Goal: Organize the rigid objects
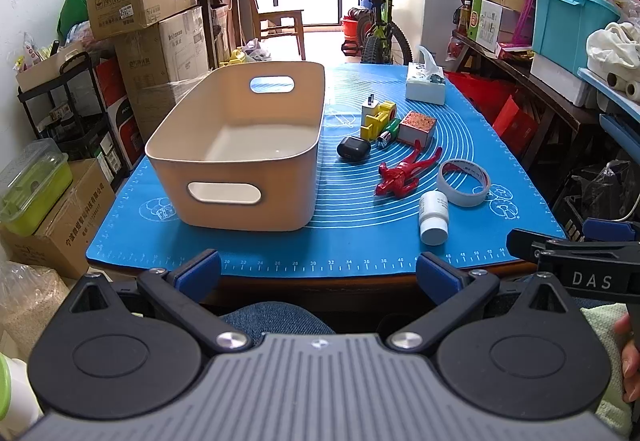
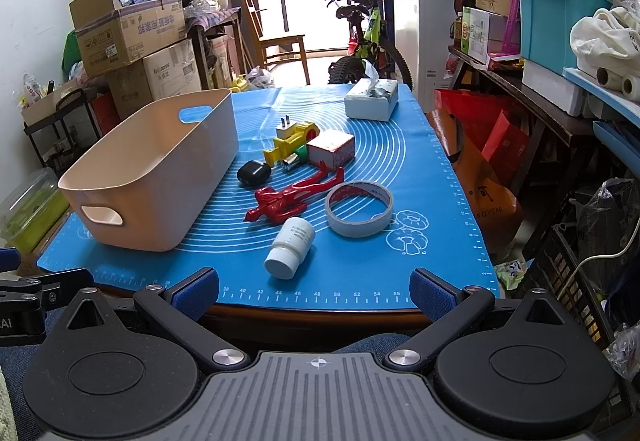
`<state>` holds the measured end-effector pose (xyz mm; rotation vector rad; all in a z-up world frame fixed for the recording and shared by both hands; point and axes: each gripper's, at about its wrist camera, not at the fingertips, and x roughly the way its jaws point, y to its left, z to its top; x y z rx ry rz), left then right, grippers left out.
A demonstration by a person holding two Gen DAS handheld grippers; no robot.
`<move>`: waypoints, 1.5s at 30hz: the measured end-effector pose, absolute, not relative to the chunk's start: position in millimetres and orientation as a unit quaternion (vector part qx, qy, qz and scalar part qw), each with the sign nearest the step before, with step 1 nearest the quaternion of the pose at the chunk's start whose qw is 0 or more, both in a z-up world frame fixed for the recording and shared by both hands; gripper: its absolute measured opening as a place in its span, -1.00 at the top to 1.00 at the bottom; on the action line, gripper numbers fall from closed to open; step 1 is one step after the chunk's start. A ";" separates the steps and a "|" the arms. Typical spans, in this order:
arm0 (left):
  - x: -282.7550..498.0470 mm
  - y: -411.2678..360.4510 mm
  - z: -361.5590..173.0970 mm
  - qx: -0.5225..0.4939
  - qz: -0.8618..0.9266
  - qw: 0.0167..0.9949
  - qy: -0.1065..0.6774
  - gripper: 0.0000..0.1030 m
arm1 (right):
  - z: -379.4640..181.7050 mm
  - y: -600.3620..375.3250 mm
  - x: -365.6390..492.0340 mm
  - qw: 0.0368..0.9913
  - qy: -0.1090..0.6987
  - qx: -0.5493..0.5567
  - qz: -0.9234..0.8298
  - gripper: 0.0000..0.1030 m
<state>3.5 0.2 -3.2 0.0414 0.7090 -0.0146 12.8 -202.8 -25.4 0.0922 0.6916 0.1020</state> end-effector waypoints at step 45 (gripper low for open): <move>78.7 54.9 27.2 0.065 0.026 0.929 0.365 -0.99 | -22.0 -180.8 64.1 0.937 0.340 0.046 0.060 -0.95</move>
